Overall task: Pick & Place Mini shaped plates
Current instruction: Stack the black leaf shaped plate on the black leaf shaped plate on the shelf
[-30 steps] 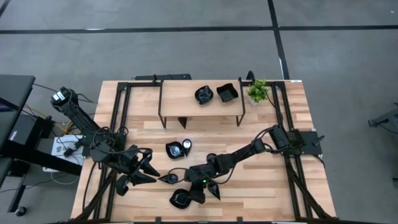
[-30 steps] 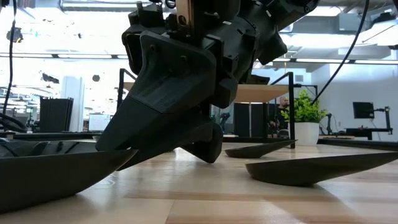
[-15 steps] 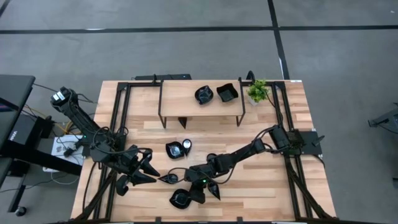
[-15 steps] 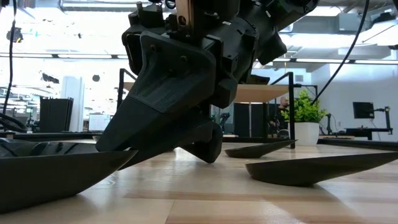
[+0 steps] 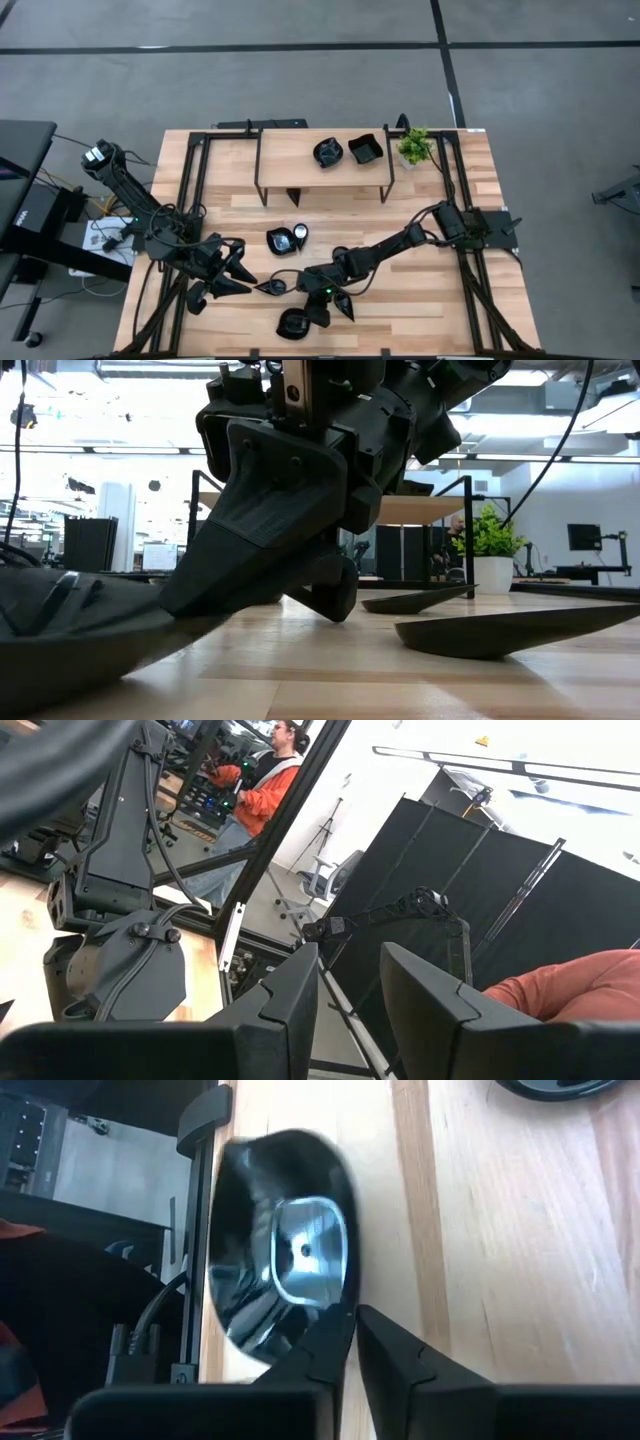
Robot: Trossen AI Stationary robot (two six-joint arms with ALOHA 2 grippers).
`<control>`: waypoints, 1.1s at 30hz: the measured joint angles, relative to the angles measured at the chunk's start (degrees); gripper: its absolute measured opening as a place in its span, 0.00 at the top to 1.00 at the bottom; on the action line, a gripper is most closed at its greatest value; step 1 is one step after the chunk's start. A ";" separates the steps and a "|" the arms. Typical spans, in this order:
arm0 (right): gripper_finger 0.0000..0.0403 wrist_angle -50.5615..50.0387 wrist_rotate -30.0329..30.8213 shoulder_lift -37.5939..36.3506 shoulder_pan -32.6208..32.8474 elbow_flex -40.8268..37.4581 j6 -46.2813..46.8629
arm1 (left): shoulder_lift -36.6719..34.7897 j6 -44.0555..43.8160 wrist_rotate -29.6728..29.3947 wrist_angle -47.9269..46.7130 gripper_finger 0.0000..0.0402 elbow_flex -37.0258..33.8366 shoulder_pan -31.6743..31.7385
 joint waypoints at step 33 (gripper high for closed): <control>0.99 -5.67 -5.49 -8.10 -2.60 0.04 -3.14 | 0.00 0.00 0.00 0.02 0.72 0.00 -0.01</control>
